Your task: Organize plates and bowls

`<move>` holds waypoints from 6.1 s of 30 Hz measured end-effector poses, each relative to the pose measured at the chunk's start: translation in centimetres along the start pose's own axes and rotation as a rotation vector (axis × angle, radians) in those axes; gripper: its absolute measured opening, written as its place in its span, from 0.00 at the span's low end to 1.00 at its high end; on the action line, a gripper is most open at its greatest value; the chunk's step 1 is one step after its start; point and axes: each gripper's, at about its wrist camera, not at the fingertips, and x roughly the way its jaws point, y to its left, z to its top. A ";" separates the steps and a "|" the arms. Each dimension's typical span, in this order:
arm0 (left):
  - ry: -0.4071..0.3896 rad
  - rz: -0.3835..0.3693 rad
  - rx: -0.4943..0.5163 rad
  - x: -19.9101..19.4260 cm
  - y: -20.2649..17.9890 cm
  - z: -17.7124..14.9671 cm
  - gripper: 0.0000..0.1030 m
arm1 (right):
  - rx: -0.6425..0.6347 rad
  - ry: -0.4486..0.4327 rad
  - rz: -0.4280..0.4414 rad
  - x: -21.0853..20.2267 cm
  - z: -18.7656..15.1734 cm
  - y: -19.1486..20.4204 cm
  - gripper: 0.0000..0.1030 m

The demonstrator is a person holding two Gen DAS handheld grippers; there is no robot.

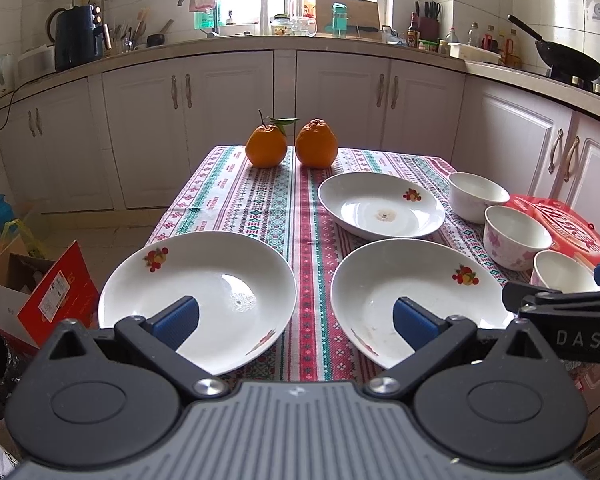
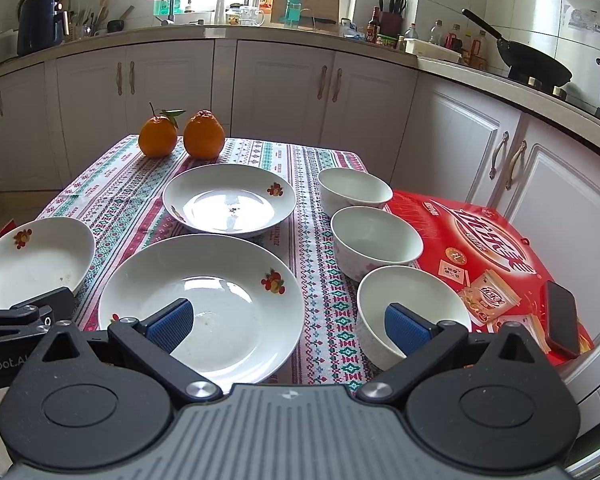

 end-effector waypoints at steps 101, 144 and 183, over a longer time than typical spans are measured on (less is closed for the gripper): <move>0.117 -0.263 0.184 6.7 13.4 -4.2 0.99 | -0.443 0.401 0.965 20.8 10.0 19.8 0.83; 0.087 -0.332 0.289 13.2 14.1 0.3 0.98 | -0.334 0.354 0.875 26.4 14.7 17.8 0.82; 0.082 -0.352 0.265 12.1 14.6 0.7 0.99 | -0.411 0.270 0.772 25.2 14.7 17.5 1.00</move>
